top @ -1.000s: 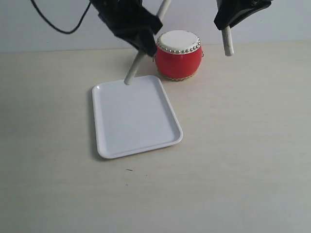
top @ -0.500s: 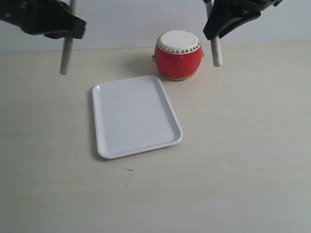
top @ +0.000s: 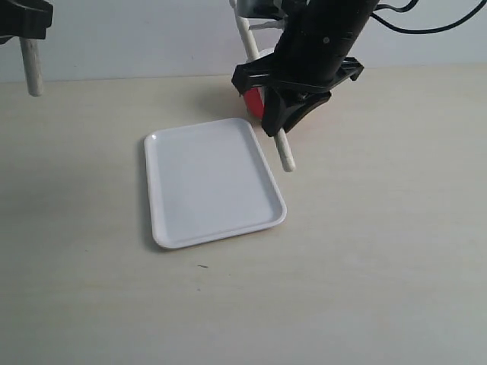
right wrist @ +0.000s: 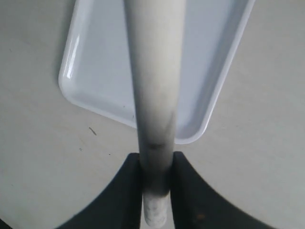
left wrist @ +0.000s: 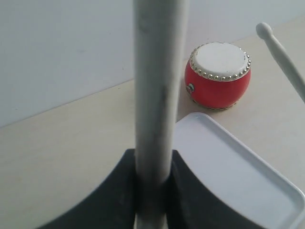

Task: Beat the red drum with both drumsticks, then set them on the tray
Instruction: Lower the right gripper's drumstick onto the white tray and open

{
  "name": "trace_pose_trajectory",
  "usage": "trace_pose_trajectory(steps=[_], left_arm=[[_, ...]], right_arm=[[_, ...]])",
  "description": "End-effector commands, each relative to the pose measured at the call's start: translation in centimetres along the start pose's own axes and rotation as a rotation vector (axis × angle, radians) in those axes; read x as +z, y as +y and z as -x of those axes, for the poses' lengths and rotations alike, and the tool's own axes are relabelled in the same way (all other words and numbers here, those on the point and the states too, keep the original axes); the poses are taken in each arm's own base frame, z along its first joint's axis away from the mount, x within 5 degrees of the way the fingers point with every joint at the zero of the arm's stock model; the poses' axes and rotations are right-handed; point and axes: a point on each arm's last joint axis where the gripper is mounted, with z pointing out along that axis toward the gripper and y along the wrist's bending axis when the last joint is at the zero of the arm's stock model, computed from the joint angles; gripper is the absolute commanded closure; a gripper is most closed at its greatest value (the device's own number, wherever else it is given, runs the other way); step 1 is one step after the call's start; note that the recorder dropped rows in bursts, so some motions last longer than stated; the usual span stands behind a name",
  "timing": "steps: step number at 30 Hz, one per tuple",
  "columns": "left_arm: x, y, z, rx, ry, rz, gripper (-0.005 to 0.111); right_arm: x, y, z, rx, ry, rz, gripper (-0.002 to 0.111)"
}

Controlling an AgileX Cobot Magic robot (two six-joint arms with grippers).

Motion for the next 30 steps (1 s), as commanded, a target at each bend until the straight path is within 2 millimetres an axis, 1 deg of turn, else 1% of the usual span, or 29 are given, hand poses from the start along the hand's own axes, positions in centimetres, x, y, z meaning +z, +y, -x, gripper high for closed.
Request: trace_pose_trajectory(steps=[1,3,7,11,16,17,22,26,30], left_arm=[[-0.1,0.1,-0.2,0.010,-0.001,0.008,0.107],[-0.1,0.1,-0.3,0.013,-0.003,0.011,0.107],[-0.1,0.1,-0.3,0.013,-0.003,0.011,0.107],[-0.1,0.1,-0.3,0.013,-0.003,0.011,0.107],[-0.1,0.1,-0.2,0.013,-0.005,0.012,0.107],[-0.1,0.1,-0.2,0.013,-0.005,0.012,0.107],[-0.1,0.1,-0.2,0.013,-0.009,0.014,0.107],[-0.1,0.1,-0.2,0.013,-0.012,0.016,0.107],[0.3,0.2,-0.3,0.011,-0.005,0.016,0.107]], right_arm=[[0.1,0.0,0.0,0.009,-0.003,-0.006,0.108],[0.3,-0.1,0.1,0.017,-0.001,-0.012,0.108],[1.5,-0.7,0.6,0.045,0.007,-0.037,0.108],[3.2,-1.5,1.8,0.091,0.036,-0.059,0.108],[6.0,-2.4,3.7,0.117,0.077,-0.057,0.108],[6.8,-2.6,4.1,0.121,0.083,-0.057,0.108],[9.7,-3.5,4.9,0.143,0.115,-0.052,0.108],[11.6,-3.2,5.1,0.139,0.143,-0.059,0.108],[12.8,-2.4,4.9,0.111,0.169,-0.061,0.108]])
